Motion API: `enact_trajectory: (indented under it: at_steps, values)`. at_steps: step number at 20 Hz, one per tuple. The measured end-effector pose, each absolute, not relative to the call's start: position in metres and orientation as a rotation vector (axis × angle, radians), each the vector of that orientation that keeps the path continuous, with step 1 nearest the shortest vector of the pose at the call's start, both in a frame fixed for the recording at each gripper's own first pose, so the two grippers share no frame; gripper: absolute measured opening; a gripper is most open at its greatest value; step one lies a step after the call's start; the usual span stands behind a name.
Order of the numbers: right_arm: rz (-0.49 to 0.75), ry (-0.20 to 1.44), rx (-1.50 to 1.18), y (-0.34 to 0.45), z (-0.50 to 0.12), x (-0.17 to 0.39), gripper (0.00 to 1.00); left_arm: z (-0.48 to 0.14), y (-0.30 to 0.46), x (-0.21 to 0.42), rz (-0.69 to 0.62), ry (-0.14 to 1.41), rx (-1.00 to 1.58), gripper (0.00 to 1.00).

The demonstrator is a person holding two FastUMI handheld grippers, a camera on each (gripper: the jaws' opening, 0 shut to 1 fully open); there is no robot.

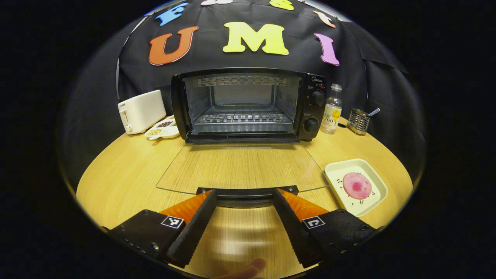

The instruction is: Open the electric oven with the left hand, put the food in, and close the electric oven.

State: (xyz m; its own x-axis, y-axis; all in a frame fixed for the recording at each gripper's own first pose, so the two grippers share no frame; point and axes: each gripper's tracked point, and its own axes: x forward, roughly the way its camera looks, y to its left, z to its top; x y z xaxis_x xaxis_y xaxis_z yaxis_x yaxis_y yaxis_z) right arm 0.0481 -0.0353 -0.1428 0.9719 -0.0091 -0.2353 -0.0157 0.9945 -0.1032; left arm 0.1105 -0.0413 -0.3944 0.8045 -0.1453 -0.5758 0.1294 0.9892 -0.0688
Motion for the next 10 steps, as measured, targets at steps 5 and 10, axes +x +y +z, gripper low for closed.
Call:
enact_trajectory:
  at_steps: [5,10]
  values:
    - [0.010,0.278,-0.129,-0.033,-0.159,0.054,0.96,-0.385,-0.037,0.108,-0.147,0.587,-0.040,1.00]
    - [0.018,0.411,-0.158,-0.035,-0.199,0.081,0.96,-0.315,-0.038,0.101,-0.158,0.437,-0.046,0.93]
